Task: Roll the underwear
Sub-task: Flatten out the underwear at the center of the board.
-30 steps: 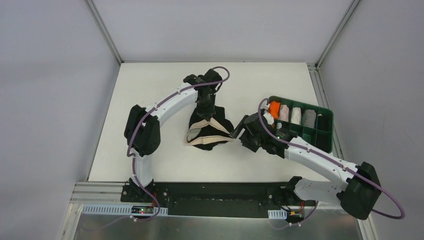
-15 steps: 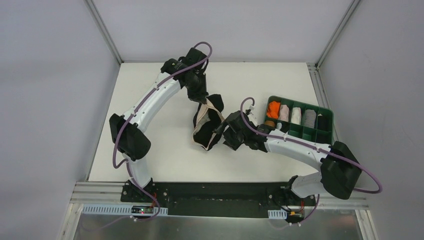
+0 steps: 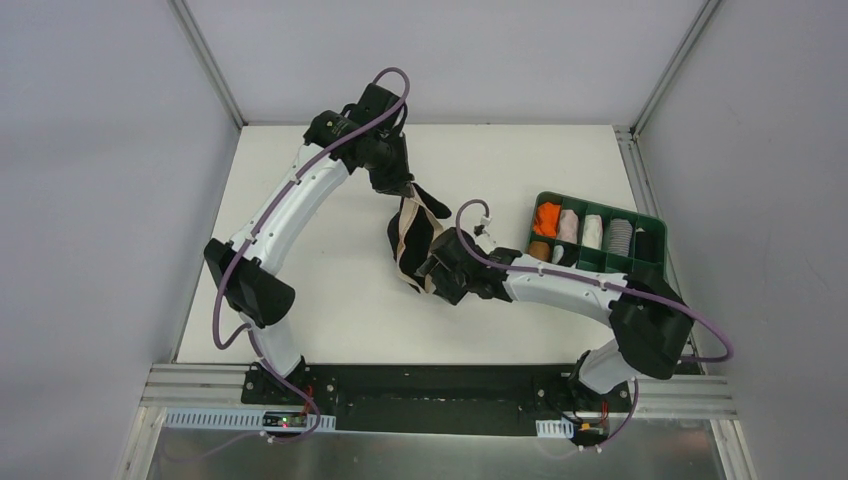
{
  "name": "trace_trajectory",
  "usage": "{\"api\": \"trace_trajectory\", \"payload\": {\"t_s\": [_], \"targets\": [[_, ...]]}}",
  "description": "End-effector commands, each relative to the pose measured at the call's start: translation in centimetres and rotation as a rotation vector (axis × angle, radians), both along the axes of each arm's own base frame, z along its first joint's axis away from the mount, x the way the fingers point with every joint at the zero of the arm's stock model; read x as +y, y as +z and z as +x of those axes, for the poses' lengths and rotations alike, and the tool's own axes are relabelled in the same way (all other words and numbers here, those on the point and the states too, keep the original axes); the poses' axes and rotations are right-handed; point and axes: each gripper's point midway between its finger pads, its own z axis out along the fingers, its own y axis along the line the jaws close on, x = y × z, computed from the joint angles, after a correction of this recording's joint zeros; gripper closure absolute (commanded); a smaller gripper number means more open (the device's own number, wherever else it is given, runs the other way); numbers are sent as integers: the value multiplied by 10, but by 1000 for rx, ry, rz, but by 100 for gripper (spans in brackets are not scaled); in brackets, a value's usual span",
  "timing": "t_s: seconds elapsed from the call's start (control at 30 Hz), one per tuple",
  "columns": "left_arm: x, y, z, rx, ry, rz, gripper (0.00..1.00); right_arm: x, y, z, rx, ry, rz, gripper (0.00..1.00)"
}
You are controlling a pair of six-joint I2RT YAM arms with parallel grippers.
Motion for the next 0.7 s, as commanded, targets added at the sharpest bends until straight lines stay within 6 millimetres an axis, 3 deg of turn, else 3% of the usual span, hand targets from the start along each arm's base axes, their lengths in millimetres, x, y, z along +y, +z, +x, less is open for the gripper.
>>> {"api": "trace_trajectory", "payload": {"t_s": [0.0, 0.13, 0.43, 0.5, 0.57, 0.67], "targets": [[4, 14, -5, -3, 21, -29, 100, -11, -18, -5, 41, -69, -39, 40], [7, 14, -5, -7, 26, -23, 100, -17, -22, -2, 24, -86, -59, 48], [18, 7, 1, 9, 89, -12, 100, 1, -46, -20, 132, -31, -20, 71], [20, 5, 3, 10, 112, -13, 100, 3, -51, -23, 151, -14, -23, 86], [23, 6, 5, 5, 123, -19, 100, 1, -50, -23, 143, -9, -40, 100], [31, 8, 9, 0, 144, -25, 100, -12, -34, -6, 33, 5, -93, 100]]}}
